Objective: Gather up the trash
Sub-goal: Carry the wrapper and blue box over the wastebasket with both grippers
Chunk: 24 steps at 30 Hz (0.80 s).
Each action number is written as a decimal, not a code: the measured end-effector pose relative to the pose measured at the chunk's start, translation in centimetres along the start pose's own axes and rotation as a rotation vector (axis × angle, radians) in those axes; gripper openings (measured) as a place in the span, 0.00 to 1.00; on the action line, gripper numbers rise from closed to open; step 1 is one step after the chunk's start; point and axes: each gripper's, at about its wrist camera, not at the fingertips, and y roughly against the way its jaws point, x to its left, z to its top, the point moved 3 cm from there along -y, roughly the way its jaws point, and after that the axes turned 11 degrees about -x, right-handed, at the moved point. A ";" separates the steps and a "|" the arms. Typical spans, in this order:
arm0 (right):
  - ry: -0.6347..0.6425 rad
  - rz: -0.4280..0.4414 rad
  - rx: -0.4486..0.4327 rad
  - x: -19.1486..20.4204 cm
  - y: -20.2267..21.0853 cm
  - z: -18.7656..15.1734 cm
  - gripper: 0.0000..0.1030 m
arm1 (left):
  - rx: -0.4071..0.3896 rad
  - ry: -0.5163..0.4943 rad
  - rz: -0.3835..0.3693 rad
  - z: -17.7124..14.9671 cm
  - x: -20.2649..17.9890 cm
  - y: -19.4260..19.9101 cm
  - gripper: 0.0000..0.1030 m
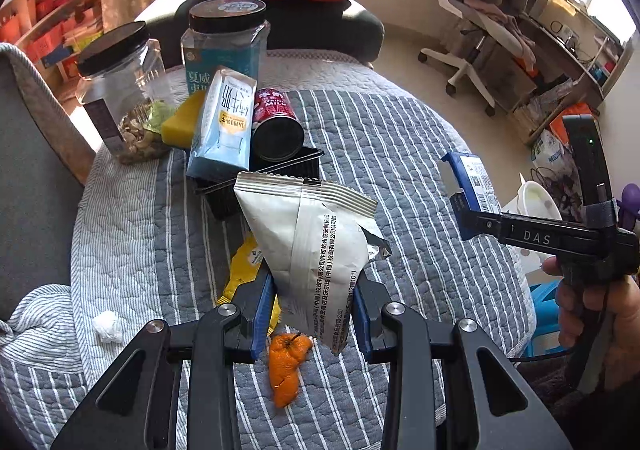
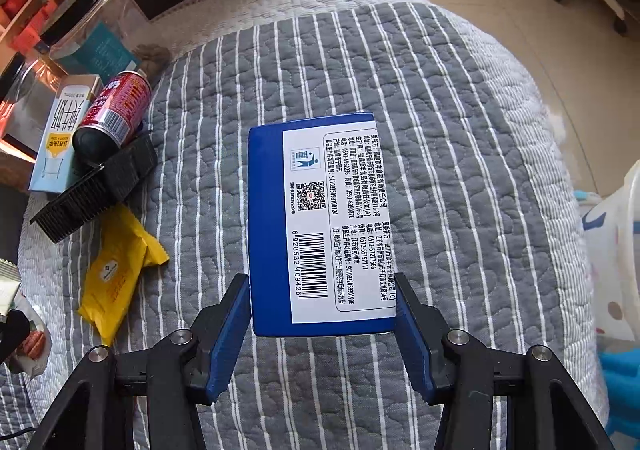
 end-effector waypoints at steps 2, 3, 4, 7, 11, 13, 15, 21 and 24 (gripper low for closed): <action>-0.008 -0.001 -0.005 -0.8 0.4 0.0 0.58 | -0.003 -0.011 -0.011 0.3 -1.2 -0.2 0.35; -0.011 -0.002 -0.009 -1.1 1.0 -0.2 0.58 | -0.003 -0.016 -0.016 0.4 -1.7 -0.4 0.35; -0.015 -0.003 -0.013 -1.5 1.3 -0.3 0.58 | -0.003 -0.021 -0.020 0.5 -2.2 -0.5 0.35; -0.024 -0.008 -0.023 -2.9 2.2 -0.2 0.58 | 0.000 -0.039 -0.034 0.6 -3.9 -1.0 0.35; -0.045 -0.020 -0.037 -5.2 3.2 -0.4 0.58 | 0.006 -0.063 -0.049 0.8 -6.0 -1.8 0.35; -0.059 -0.032 -0.042 -6.7 3.8 -0.5 0.58 | 0.010 -0.075 -0.056 0.8 -7.1 -2.2 0.35; -0.078 -0.043 -0.046 -8.3 4.3 -0.7 0.58 | 0.012 -0.083 -0.065 1.0 -8.3 -2.7 0.35; -0.150 -0.085 -0.061 -13.6 6.1 -1.6 0.58 | 0.013 -0.122 -0.111 1.2 -12.9 -3.8 0.35; -0.185 -0.105 -0.067 -16.2 7.1 -2.2 0.58 | 0.018 -0.147 -0.138 1.2 -15.5 -4.5 0.35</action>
